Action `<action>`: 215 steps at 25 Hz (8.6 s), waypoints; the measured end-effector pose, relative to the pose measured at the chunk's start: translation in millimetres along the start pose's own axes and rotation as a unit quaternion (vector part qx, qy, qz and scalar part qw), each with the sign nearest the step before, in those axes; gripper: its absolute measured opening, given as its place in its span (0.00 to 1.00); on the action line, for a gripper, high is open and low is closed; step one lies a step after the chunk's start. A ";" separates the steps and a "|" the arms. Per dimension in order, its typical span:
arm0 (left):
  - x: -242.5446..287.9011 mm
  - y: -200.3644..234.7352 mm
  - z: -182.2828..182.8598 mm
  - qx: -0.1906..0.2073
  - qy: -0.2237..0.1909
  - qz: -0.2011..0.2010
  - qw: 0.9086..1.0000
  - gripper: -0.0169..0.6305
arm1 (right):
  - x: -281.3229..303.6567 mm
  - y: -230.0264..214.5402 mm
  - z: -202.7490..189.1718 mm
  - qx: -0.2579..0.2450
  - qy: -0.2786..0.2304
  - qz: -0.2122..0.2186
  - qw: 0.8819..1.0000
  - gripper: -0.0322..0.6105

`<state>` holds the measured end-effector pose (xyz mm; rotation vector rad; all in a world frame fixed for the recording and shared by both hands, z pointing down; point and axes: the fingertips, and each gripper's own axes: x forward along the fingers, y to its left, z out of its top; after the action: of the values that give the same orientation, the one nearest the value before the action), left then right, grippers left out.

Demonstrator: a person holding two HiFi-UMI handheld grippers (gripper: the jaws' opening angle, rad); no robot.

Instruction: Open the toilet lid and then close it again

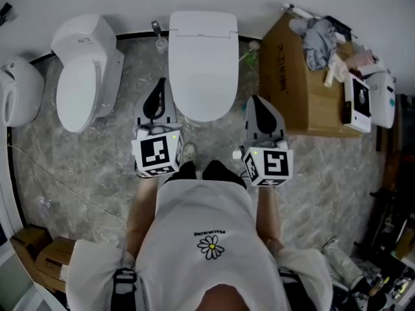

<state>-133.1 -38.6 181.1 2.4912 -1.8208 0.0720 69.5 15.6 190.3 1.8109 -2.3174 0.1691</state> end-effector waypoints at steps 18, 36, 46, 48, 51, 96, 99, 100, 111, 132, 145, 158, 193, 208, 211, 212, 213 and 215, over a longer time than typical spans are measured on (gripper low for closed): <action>7.8 -7.8 -10.2 0.007 0.008 0.038 0.999 0.06 | 19.7 -24.1 -7.9 0.015 0.000 0.025 1.000 0.10; 42.4 -35.6 -139.8 0.004 0.100 -0.081 0.992 0.37 | 74.0 -4.6 -96.6 0.012 0.065 0.113 0.991 0.35; 38.8 -45.9 -316.1 -0.015 0.161 -0.113 0.980 0.40 | 108.5 16.8 -240.5 0.012 0.117 0.127 0.985 0.41; 32.4 -52.5 -343.7 -0.013 0.183 -0.130 0.974 0.40 | 108.9 23.0 -276.2 0.025 0.139 0.129 0.981 0.41; 27.9 -59.4 -386.3 -0.002 0.211 -0.146 0.967 0.40 | 108.7 24.7 -324.6 0.029 0.172 0.127 0.977 0.41; 0.6 -54.1 -565.2 0.053 0.307 -0.148 0.938 0.40 | 101.7 34.6 -544.7 0.033 0.334 0.105 0.936 0.41; 1.7 -54.8 -564.9 0.044 0.306 -0.153 0.939 0.40 | 101.9 32.6 -543.6 0.041 0.332 0.098 0.937 0.41; 1.7 -55.0 -564.8 0.045 0.306 -0.155 0.938 0.40 | 102.1 32.5 -543.0 0.039 0.331 0.098 0.938 0.41; -0.9 -59.1 -528.7 0.027 0.274 -0.166 0.947 0.40 | 91.9 27.4 -508.6 0.041 0.319 0.102 0.941 0.41; 53.9 -50.1 -278.6 -0.070 0.135 -0.169 0.974 0.45 | 112.0 -16.8 -252.9 0.151 0.160 0.127 0.967 0.41; 126.6 -35.2 -168.3 -0.088 0.108 -0.176 0.974 0.45 | 164.8 -53.6 -138.5 0.162 0.143 0.141 0.966 0.39; 211.1 -19.1 -105.0 -0.037 0.096 -0.163 0.981 0.44 | 233.0 -87.6 -61.3 0.132 0.133 0.149 0.971 0.37; 506.9 54.6 -27.6 -0.029 0.150 -0.126 0.980 0.44 | 511.5 -184.0 58.9 0.121 0.128 0.096 0.980 0.37; 521.6 60.6 -28.7 -0.026 0.157 -0.117 0.980 0.43 | 523.9 -188.5 61.0 0.129 0.128 0.096 0.979 0.37; 515.5 56.6 -27.1 -0.012 0.162 -0.115 0.980 0.43 | 518.7 -187.0 65.1 0.143 0.123 0.093 0.978 0.37; 512.6 54.8 -24.8 -0.012 0.160 -0.116 0.980 0.43 | 515.2 -186.7 68.9 0.142 0.117 0.092 0.979 0.37; 509.3 53.6 -21.0 -0.011 0.157 -0.116 0.981 0.43 | 511.0 -186.4 74.2 0.137 0.110 0.090 0.980 0.37; 500.8 53.3 -8.6 -0.008 0.143 -0.114 0.983 0.43 | 500.3 -184.5 88.2 0.124 0.092 0.088 0.984 0.37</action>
<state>-32.0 -530.0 225.7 2.5027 -1.4148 0.3792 124.7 -521.7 210.3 1.6085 -2.4064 0.6490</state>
